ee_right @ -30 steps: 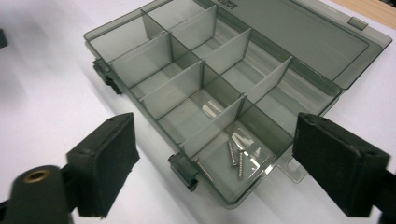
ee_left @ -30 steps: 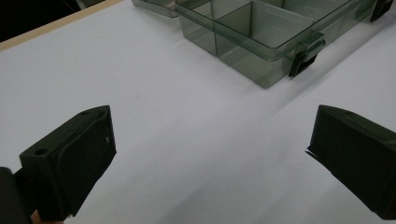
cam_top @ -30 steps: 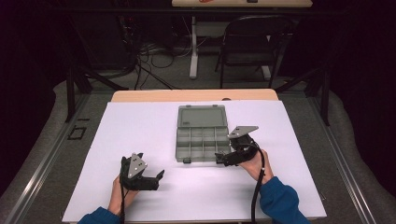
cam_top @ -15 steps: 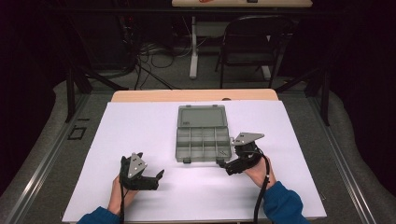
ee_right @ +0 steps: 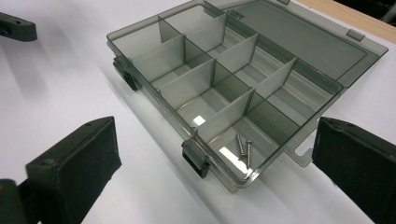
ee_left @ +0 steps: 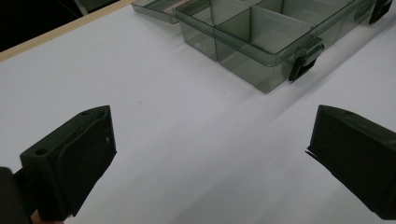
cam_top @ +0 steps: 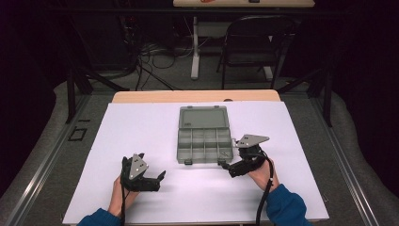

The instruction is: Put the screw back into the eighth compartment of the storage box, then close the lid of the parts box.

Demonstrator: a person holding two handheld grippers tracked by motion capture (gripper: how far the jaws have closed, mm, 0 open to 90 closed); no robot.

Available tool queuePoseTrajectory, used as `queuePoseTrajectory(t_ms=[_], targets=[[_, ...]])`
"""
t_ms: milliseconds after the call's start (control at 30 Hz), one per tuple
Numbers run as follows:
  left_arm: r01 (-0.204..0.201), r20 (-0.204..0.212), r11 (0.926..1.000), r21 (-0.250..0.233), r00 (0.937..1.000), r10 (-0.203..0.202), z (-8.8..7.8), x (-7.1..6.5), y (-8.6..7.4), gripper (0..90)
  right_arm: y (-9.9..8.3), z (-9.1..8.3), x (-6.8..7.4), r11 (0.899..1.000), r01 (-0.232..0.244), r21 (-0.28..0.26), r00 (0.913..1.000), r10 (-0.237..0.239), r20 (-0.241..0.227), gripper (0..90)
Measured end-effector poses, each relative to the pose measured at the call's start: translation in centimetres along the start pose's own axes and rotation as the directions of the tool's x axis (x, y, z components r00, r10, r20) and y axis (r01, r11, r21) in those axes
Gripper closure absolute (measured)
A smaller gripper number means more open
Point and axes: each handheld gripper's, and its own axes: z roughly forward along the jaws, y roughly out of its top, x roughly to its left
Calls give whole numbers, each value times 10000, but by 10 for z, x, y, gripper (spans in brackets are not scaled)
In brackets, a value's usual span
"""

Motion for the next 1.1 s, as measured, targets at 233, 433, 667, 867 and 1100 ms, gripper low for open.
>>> queuePoseTrajectory(t_ms=[233,433,667,867,1100], targets=[[35,69,10000,18,10000,-36,2,-1,10,0,0,-1,-2,10000,-32,-36,10000,32,-35,0],[233,131,9997,-44,9996,-232,2,2,20,0,1,-2,-2,9998,21,-194,10000,-21,12,0],[374,270,9993,-52,9989,-372,3,6,35,0,1,-3,-4,9991,-12,-412,10000,13,20,0],[447,362,9988,180,9983,-453,9,9,44,0,1,-5,-6,9987,-104,-490,9999,106,42,0],[400,483,9985,369,9980,-418,19,9,57,0,3,-6,-7,9987,-94,-509,9999,99,100,0]])
